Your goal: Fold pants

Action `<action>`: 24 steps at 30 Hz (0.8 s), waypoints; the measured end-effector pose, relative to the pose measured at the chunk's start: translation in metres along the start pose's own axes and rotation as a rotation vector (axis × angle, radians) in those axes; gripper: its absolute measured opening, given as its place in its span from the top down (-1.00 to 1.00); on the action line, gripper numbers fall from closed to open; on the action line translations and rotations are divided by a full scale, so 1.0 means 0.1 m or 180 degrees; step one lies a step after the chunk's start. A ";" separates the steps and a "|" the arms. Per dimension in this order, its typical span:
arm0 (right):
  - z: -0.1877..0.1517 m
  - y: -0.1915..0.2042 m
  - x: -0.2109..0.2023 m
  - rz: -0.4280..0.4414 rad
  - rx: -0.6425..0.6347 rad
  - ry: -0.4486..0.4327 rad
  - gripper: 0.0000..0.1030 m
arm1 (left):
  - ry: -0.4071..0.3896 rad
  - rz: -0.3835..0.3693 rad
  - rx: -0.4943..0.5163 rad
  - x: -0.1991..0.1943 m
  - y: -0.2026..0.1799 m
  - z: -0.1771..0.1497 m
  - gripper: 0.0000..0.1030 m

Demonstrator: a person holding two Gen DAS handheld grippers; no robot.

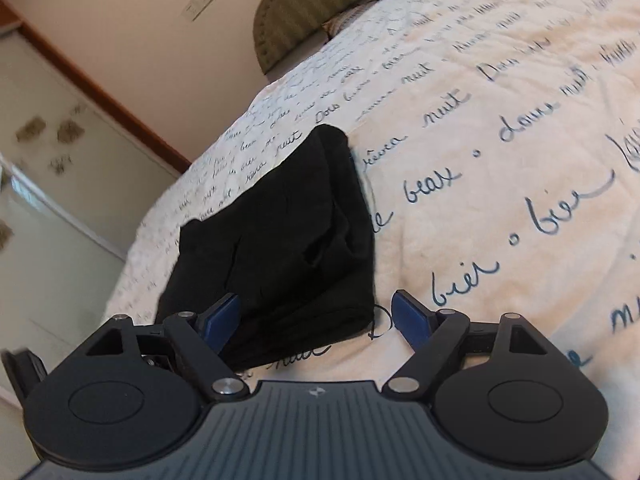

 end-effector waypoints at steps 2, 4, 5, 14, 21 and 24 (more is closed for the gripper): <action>-0.02 0.03 0.01 -0.0078 -0.0228 -0.0010 -0.41 | -0.0041 0.0004 0.0010 0.00 -0.01 -0.02 -1.00; -0.01 0.04 0.00 -0.0159 -0.0414 0.0038 -0.24 | -0.0042 -0.0009 -0.0002 0.00 0.00 -0.02 -1.00; 0.00 0.03 -0.01 -0.0168 -0.0428 0.0076 -0.19 | -0.0042 -0.0015 -0.0004 0.00 0.00 -0.01 -1.00; 0.35 0.53 -0.46 -0.0108 -0.0627 -0.0738 -0.84 | -0.0077 -0.0012 0.0013 0.00 -0.01 -0.03 -1.00; 0.11 0.57 0.32 -0.0158 -0.0937 0.0057 -0.85 | -0.0088 -0.0043 0.0026 0.00 0.00 -0.04 -1.00; 0.01 0.42 0.27 -0.0026 -0.1101 -0.0088 -0.85 | -0.0135 -0.0073 0.0059 0.00 0.00 -0.06 -1.00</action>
Point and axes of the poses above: each gripper's, at about its wrist camera, not at the fingertips, and x roughly the way its jaws point, y to its left, z to its top, the point moved 3 cm from there along x, roughly the way its jaws point, and after that the axes turned 4 degrees about -x, right-handed, at the moved point
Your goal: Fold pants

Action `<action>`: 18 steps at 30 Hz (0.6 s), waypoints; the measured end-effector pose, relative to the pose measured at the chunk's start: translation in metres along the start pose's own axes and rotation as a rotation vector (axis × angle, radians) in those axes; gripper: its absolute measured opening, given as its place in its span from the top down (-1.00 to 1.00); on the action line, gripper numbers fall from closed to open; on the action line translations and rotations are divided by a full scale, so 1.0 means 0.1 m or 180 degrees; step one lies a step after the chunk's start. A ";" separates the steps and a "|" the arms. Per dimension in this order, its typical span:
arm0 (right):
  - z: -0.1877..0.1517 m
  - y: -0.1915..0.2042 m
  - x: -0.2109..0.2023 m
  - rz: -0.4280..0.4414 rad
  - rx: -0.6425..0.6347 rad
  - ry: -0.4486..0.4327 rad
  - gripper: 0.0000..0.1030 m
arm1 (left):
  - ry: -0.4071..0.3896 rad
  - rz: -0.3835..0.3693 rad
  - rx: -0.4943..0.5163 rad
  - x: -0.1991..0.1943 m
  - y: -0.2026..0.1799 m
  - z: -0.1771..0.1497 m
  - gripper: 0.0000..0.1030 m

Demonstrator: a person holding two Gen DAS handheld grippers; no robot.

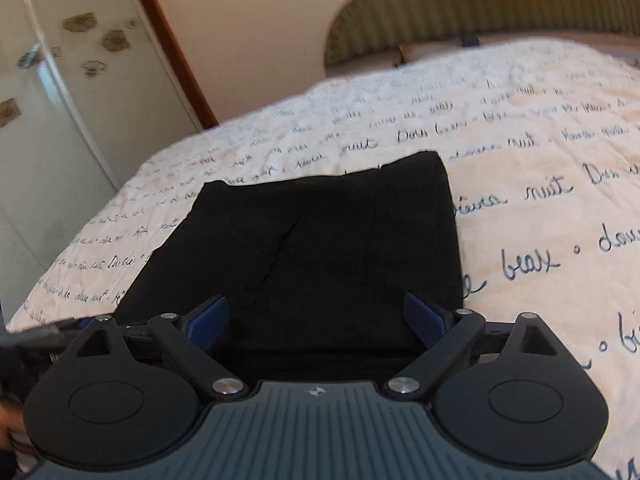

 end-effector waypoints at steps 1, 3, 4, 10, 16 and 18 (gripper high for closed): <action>-0.01 -0.02 -0.03 0.0008 0.0008 -0.0006 -0.85 | -0.0004 -0.0005 0.0008 0.00 0.00 0.00 -1.00; -0.02 -0.07 -0.02 -0.0172 -0.0022 0.0069 -0.85 | -0.0001 -0.0026 0.0000 0.01 0.01 0.02 -1.00; -0.02 -0.07 -0.03 -0.0146 -0.0055 0.0066 -0.85 | 0.0005 -0.0042 -0.0020 -0.01 0.02 0.03 -1.00; 0.09 0.00 -0.60 0.0546 0.0734 -0.0393 -0.86 | -0.0541 -0.0153 0.0020 -0.71 0.08 0.06 -0.91; 0.04 -0.11 -0.56 0.0923 0.1438 -0.0341 -0.87 | -0.0322 -0.0540 0.0273 -0.85 -0.26 -0.09 -0.99; 0.11 -0.06 -0.49 0.0980 0.1391 -0.0336 -0.87 | -0.0247 -0.0552 0.0314 -0.76 -0.35 -0.16 -0.98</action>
Point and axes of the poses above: each gripper's, at about its wrist camera, not at the fingertips, and x roughly the way its jaws point, y to its left, z to its top, the point moved 3 cm from there along x, roughly the way its jaws point, and after that the axes turned 4 degrees about -x, right-handed, at the moved point
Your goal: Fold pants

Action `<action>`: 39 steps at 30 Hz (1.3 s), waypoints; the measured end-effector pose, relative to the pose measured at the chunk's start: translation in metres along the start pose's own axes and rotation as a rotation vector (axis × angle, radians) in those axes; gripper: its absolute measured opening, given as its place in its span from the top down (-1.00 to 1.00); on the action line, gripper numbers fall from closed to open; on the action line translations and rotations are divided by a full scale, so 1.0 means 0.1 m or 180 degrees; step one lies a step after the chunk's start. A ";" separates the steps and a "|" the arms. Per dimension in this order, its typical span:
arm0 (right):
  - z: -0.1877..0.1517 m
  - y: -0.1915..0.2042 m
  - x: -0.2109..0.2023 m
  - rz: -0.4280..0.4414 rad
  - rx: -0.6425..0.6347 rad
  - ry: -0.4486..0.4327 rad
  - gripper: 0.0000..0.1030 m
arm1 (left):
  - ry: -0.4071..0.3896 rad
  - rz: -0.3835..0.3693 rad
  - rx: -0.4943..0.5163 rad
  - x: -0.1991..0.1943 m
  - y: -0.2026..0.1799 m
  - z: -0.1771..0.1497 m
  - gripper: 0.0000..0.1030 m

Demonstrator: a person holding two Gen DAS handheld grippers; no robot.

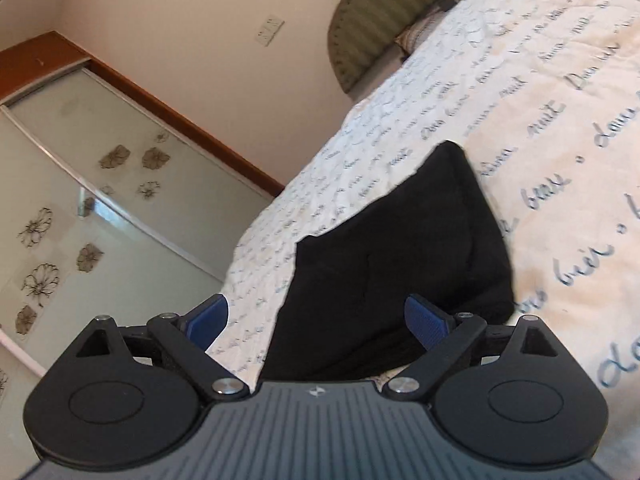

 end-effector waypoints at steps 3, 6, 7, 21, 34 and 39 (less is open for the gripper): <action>0.06 -0.01 0.21 -0.0046 -0.0019 0.0171 -0.87 | 0.0113 -0.0010 0.0015 0.16 0.01 -0.06 -0.99; 0.03 -0.19 0.36 -0.0235 0.0072 0.0348 -0.85 | 0.0491 0.0016 -0.0104 0.41 0.17 -0.18 -0.98; 0.01 -0.30 0.40 -0.0159 0.0203 0.0386 -0.85 | 0.0418 -0.0009 -0.0109 0.40 0.19 -0.19 -0.98; -0.07 -0.47 0.31 0.0219 0.0310 0.0285 -0.81 | 0.0388 0.0005 -0.0131 0.33 0.33 -0.11 -0.70; 0.75 -0.24 0.69 0.0372 0.0613 0.0211 -0.93 | 0.0050 -0.0001 0.0129 0.72 -0.09 0.57 -0.99; 0.90 -0.47 1.09 -0.0175 0.0427 0.0386 -0.92 | 0.0452 0.0167 0.0129 1.17 0.07 0.43 -1.00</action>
Point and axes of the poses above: each gripper's, at about its wrist camera, not at the fingertips, and x roughly the way its jaws point, y to its left, z to its top, the point moved 3 cm from there along x, roughly the way its jaws point, and after that the axes turned 4 degrees about -x, right-handed, at the moved point
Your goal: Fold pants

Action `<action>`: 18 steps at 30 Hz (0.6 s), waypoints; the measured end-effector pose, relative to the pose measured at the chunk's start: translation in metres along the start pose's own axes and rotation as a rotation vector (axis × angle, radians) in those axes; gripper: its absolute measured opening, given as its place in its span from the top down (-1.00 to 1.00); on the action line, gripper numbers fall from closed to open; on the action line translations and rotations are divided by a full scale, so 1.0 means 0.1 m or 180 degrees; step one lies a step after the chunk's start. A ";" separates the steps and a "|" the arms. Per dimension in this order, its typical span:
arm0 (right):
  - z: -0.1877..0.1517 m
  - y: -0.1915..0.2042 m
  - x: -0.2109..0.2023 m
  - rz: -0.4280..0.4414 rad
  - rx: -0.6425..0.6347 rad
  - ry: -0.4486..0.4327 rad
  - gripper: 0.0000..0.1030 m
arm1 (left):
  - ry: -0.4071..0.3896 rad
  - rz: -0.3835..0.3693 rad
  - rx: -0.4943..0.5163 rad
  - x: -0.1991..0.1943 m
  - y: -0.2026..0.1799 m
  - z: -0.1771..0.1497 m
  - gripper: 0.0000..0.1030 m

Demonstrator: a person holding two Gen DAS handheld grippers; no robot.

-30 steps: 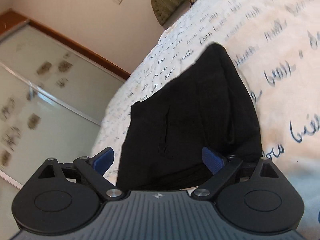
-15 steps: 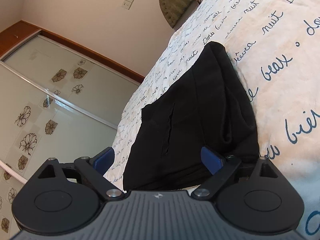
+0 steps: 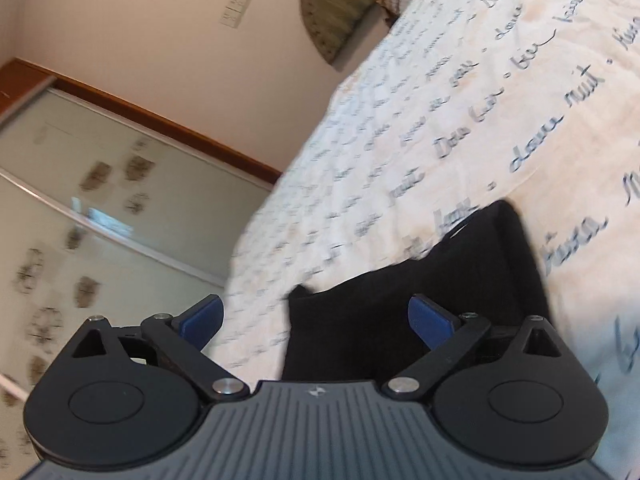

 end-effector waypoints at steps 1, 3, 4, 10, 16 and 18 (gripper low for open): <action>0.00 -0.06 0.03 -0.0020 0.0016 0.0019 -0.92 | -0.0013 -0.0018 0.0011 0.00 0.02 -0.02 -1.00; -0.03 -0.13 0.02 0.0054 0.0015 -0.0041 -0.91 | -0.0009 -0.0059 0.0000 -0.01 0.09 -0.09 -1.00; -0.05 -0.15 0.01 0.0074 0.0003 -0.0044 -0.91 | -0.0020 -0.0070 -0.0015 -0.01 0.12 -0.10 -1.00; -0.11 -0.03 -0.12 -0.0046 -0.0110 -0.0123 -0.91 | -0.0105 0.0089 0.0007 -0.14 0.09 -0.11 -0.93; -0.74 0.41 -0.59 -0.0046 -0.0812 -0.0092 -0.94 | -0.0264 -0.0137 -0.0005 -0.62 -0.11 -0.30 -1.00; -0.90 0.26 -0.53 -0.0201 -0.0707 0.0015 -0.94 | -0.0119 -0.0082 0.0116 -0.48 -0.17 -0.42 -1.00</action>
Point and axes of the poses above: each gripper's, at about its wrist camera, not at the fingertips, and x roughly the way its jaws point, y to its left, z to its top, the point moved 3 cm from there along x, roughly the way its jaws point, and after that the axes turned 4 degrees about -x, right-handed, at the moved point
